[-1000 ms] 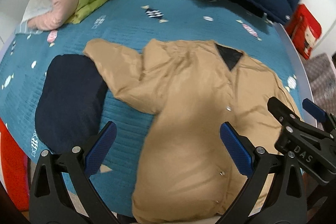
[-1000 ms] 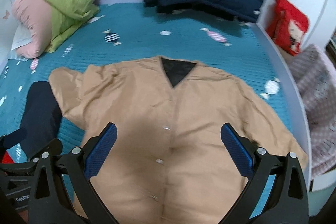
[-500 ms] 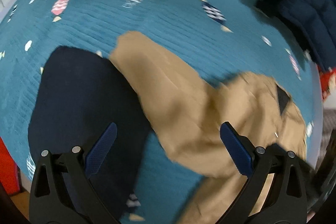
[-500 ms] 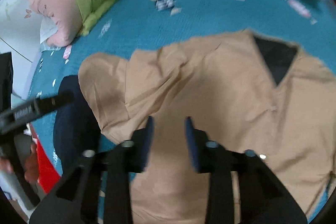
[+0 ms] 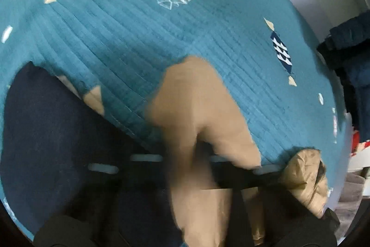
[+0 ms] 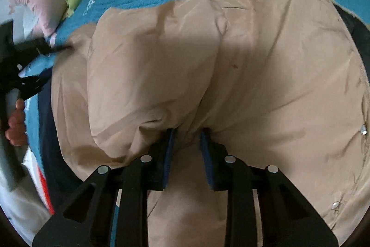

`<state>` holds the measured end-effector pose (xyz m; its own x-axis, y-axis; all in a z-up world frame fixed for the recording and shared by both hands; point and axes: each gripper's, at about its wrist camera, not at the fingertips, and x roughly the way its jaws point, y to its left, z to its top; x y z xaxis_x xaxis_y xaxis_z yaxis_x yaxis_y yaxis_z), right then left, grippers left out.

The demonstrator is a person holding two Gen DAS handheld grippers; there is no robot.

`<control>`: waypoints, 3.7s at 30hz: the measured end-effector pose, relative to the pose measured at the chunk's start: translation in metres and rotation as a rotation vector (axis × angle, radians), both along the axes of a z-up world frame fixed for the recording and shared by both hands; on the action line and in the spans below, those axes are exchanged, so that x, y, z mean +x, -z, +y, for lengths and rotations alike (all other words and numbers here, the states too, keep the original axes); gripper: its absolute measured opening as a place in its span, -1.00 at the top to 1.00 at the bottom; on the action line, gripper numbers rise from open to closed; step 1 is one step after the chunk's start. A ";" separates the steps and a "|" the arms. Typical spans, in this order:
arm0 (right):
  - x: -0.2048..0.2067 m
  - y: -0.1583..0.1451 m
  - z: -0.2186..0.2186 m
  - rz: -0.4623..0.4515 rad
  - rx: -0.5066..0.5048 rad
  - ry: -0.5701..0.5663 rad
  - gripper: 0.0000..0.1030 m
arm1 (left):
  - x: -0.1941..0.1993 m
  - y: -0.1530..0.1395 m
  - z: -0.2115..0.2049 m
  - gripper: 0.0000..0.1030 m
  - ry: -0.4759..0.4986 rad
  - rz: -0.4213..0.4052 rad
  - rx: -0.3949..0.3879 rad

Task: Fold large clothes
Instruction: 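Grasp the tan jacket sleeve cuff with the left tool and lift it, then carry the sleeve across the jacket front with the left tool and release, then grasp the other sleeve with the right tool and lift it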

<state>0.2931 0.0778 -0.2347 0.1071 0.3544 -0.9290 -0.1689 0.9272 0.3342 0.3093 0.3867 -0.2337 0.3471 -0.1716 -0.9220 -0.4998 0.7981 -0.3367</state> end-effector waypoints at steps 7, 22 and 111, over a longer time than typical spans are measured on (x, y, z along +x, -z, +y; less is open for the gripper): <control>0.009 0.011 0.001 -0.025 0.027 0.021 0.75 | -0.041 -0.089 -0.006 0.87 -0.079 -0.245 0.147; -0.032 -0.055 -0.044 -0.152 0.222 0.071 0.56 | -0.136 -0.265 -0.159 0.87 0.138 -0.552 0.494; -0.267 -0.021 -0.557 -0.293 -0.146 1.382 0.67 | -0.123 -0.063 -0.436 -0.44 0.835 -0.246 0.103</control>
